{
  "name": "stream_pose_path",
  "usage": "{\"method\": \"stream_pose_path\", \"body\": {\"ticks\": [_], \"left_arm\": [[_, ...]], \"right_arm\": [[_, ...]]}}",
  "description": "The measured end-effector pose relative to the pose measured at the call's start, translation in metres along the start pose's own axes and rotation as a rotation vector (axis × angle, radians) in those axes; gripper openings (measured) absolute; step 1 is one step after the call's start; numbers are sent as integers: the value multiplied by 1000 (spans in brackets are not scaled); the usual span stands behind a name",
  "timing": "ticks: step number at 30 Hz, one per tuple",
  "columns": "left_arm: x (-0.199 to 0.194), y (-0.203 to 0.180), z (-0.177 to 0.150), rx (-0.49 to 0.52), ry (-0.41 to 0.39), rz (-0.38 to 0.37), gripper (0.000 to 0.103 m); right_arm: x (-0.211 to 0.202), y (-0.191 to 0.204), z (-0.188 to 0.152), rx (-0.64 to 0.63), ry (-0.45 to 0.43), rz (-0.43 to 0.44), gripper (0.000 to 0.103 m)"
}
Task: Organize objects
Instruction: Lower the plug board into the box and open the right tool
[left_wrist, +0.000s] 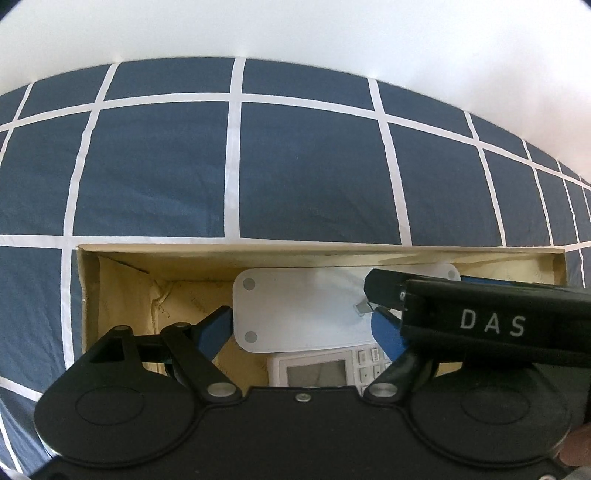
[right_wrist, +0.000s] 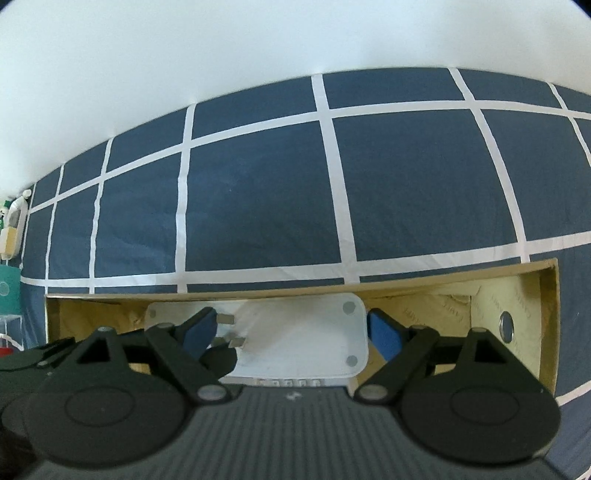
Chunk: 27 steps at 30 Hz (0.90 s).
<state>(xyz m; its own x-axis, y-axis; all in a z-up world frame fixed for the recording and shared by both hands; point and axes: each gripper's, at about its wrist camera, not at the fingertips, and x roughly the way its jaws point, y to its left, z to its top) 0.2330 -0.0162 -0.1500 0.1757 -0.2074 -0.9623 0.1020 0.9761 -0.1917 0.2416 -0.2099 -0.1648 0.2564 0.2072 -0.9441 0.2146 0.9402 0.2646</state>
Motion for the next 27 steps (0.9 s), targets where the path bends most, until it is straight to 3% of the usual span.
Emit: {"method": "stream_pose_path", "body": {"ticks": [17, 27], "left_arm": [[-48, -13, -31, -24, -66, 33, 83], [-91, -16, -69, -53, -116, 77, 95]], "right_arm": [[-58, -7, -19, -19, -81, -7, 88], [-107, -13, -54, -58, -119, -21, 93]]}}
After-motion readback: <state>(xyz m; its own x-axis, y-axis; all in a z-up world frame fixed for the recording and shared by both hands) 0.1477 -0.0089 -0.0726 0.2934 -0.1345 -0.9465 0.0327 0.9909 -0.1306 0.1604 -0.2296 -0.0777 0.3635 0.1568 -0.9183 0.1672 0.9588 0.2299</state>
